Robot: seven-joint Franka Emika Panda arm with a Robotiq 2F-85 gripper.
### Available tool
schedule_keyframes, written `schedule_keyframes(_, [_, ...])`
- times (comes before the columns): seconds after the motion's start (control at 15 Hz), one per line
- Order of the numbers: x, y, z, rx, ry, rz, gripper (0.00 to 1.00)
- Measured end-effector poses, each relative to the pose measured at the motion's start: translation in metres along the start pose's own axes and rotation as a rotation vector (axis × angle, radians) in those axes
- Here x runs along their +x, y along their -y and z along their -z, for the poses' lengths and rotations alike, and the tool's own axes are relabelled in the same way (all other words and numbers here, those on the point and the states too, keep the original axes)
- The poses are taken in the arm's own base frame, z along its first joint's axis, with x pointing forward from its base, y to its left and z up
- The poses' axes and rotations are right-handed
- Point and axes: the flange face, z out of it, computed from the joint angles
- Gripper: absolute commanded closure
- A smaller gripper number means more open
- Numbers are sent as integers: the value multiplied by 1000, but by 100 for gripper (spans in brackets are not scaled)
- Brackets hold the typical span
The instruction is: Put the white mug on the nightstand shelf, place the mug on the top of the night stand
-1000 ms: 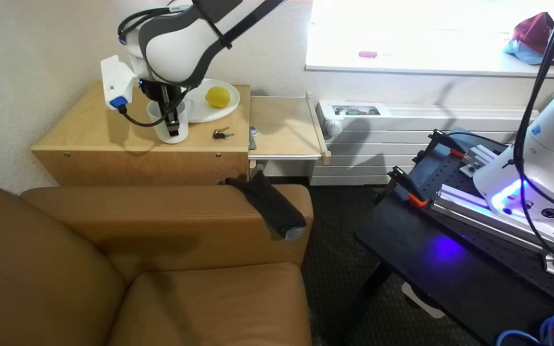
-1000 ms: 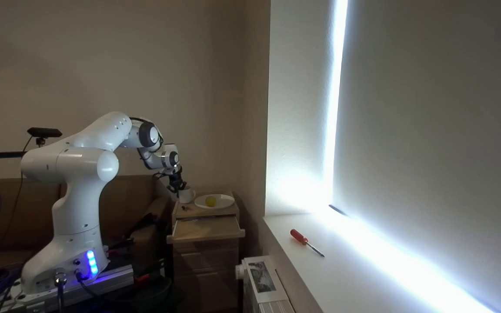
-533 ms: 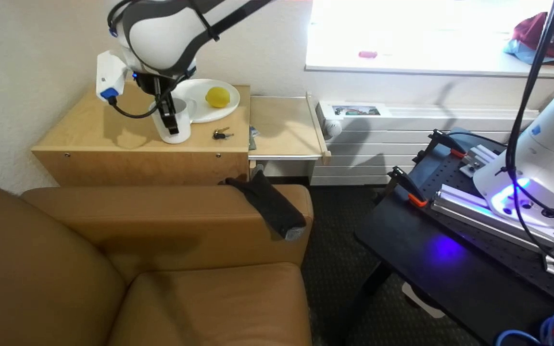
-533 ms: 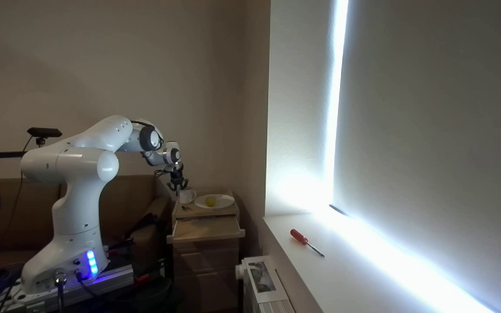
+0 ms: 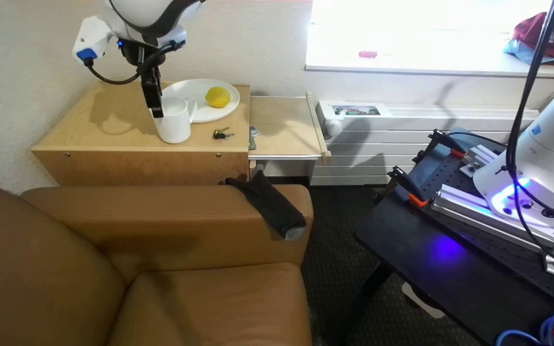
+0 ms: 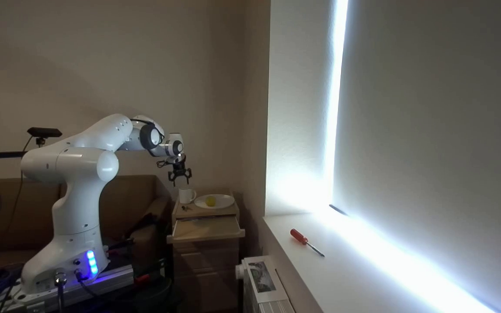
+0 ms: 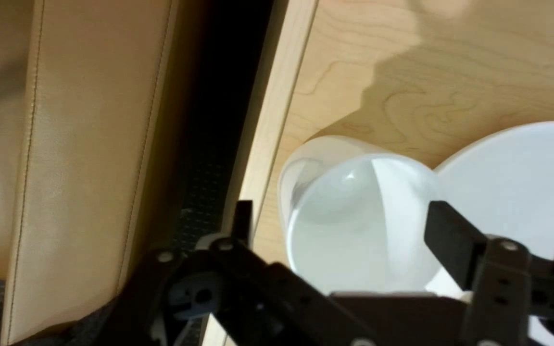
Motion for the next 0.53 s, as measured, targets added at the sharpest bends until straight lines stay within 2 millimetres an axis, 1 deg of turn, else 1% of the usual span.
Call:
schedule_keyframes(0.07, [-3, 2, 13, 8, 16, -1, 0])
schedule_keyframes(0.13, [-6, 5, 30, 18, 36, -2, 0])
schedule_keyframes(0.27, [-14, 11, 72, 52, 113, -6, 0])
schedule_keyframes(0.47, [-21, 18, 141, 98, 293, 2, 0])
schedule_keyframes(0.53, [-20, 18, 158, 104, 330, 11, 0])
